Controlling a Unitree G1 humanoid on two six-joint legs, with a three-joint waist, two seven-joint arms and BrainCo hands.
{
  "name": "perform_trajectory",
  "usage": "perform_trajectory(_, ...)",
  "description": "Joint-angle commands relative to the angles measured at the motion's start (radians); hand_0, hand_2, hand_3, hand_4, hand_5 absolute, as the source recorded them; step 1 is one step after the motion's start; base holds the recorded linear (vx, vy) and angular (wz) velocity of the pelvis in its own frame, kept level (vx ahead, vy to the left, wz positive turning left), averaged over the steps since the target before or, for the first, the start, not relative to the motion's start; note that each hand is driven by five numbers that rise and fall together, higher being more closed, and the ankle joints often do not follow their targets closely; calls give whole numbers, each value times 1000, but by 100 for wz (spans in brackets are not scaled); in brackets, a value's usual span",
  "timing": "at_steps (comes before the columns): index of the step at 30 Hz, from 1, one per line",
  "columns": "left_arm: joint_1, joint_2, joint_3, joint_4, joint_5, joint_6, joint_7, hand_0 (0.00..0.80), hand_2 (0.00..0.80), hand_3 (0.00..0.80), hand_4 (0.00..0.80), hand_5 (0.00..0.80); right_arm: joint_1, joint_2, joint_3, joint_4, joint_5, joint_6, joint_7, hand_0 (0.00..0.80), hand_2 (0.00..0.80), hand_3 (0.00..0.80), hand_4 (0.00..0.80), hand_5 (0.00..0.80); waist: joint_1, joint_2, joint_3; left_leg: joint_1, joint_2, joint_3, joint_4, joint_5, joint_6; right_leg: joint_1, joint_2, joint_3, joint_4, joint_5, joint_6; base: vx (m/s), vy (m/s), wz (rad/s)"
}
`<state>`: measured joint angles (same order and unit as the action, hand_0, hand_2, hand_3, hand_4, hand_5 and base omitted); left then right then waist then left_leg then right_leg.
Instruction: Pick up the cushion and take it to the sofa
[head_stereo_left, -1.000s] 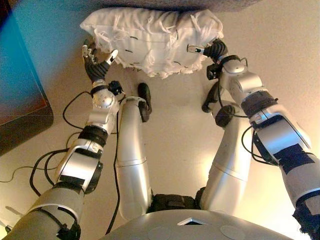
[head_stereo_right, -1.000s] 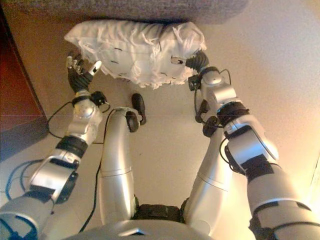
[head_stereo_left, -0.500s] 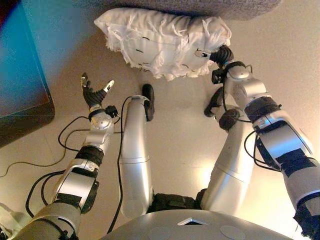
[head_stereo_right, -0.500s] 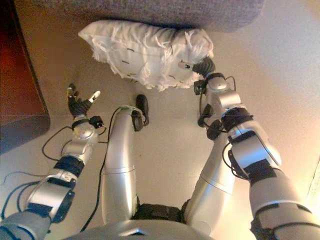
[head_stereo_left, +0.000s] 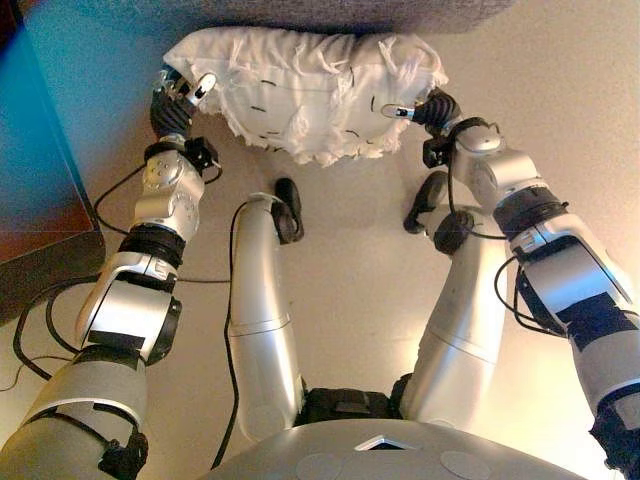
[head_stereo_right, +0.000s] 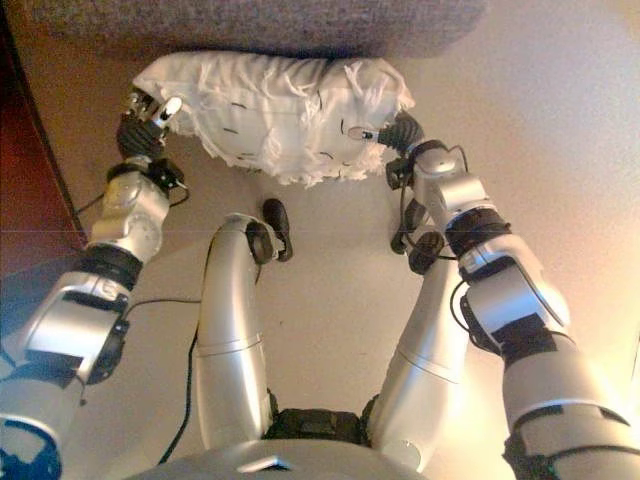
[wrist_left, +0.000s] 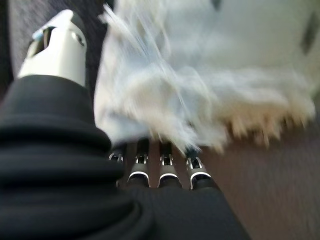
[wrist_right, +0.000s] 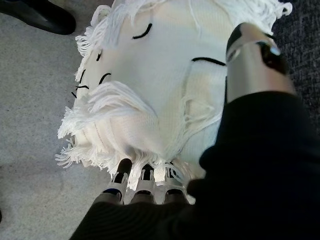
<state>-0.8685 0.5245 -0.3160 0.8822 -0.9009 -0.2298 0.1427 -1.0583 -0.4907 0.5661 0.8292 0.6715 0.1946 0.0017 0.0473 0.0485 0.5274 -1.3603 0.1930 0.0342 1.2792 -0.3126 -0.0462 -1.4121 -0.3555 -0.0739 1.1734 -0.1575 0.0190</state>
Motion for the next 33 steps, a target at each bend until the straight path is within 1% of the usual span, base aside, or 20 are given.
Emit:
perform_trajectory(1, -46, 0, -4, 15, -46, -40, -67, 0, 0, 0, 0, 0, -38, -17, 21, -53, 36, -2, 31, 0, 0, 0, 0, 0, -23, 58, -7, -3, 28, 37, -106, 73, -25, 31, -42, 121, 1, -8, 58, -5, 59, 0)
perform_trajectory(5, -103, -2, -21, 40, -74, -21, -118, 0, 0, 0, 0, 0, -45, -23, 19, -50, 27, 2, 56, 0, 0, 0, 0, 0, -39, 58, -7, -5, 33, 45, -94, 65, -25, 24, -44, 135, 2, -1, 58, -9, 51, -1)
perform_trajectory(10, -139, -7, -51, 52, -91, 8, -191, 0, 0, 0, 0, 0, -50, -33, 27, -64, 27, 13, 67, 0, 0, 0, 0, 0, -54, 60, -7, -9, 36, 52, -86, 59, -26, 17, -45, 150, -7, 13, 60, -13, 37, 2)
perform_trajectory(15, -164, -10, -79, 70, -92, 21, -217, 0, 0, 0, 0, 0, -62, -34, 37, -69, 4, -9, 84, 0, 0, 0, 0, 0, -62, 60, -7, -7, 39, 56, -90, 60, -26, 18, -45, 157, -21, 28, 61, -21, 24, 6)
perform_trajectory(17, -177, -11, -89, 78, -94, 24, -228, 0, 0, 0, 0, 0, -68, -34, 41, -81, 20, -11, 89, 0, 0, 0, 0, 0, -65, 58, -7, -12, 42, 56, -85, 59, -26, 12, -45, 162, -19, 32, 60, 0, 0, 0)
perform_trajectory(18, -183, -11, -95, 80, -91, 30, -241, 232, 232, 232, 232, 232, -72, -33, 43, -84, 23, -7, 91, 0, 0, 0, 0, 0, -66, 58, -7, -14, 42, 57, -84, 58, -26, 10, -44, 162, -18, 31, 60, -20, -3, -3)
perform_trajectory(19, -191, -9, -101, 80, -82, 45, -250, 499, 499, 499, 499, 499, -76, -33, 47, -88, 24, 1, 94, 179, 179, 179, 179, 179, -67, 58, -7, -16, 44, 57, -83, 58, -26, 8, -45, 163, -18, 32, 59, -21, -4, -3)
perform_trajectory(20, -198, -10, -110, 84, -73, 47, -257, 800, 800, 800, 800, 800, -82, -32, 50, -84, 16, 4, 97, 464, 464, 464, 464, 464, -67, 58, -7, -16, 45, 58, -84, 59, -26, 8, -47, 162, -19, 34, 59, 0, 0, 0)
perform_trajectory(21, -204, -9, -120, 84, -74, 50, -270, 800, 800, 800, 800, 800, -86, -31, 53, -84, 4, -2, 94, 800, 800, 800, 800, 800, -67, 58, -7, -16, 45, 58, -85, 61, -26, 8, -48, 161, -20, 37, 60, 0, 0, 0)
perform_trajectory(26, -233, -22, -144, 82, -66, 37, -271, 800, 800, 800, 800, 800, -111, -11, 63, -73, -7, -14, 81, 800, 800, 800, 800, 800, -67, 61, -7, -9, 46, 60, -98, 63, -25, 11, -52, 161, -32, 44, 62, 0, 0, 0)
perform_trajectory(33, -239, -25, -150, 78, -59, 22, -263, 800, 800, 800, 800, 800, -114, 3, 60, -80, 9, -13, 74, 800, 800, 800, 800, 800, -64, 62, -7, -1, 49, 60, -107, 68, -30, 24, -54, 157, -46, 51, 62, -4, -11, 0)
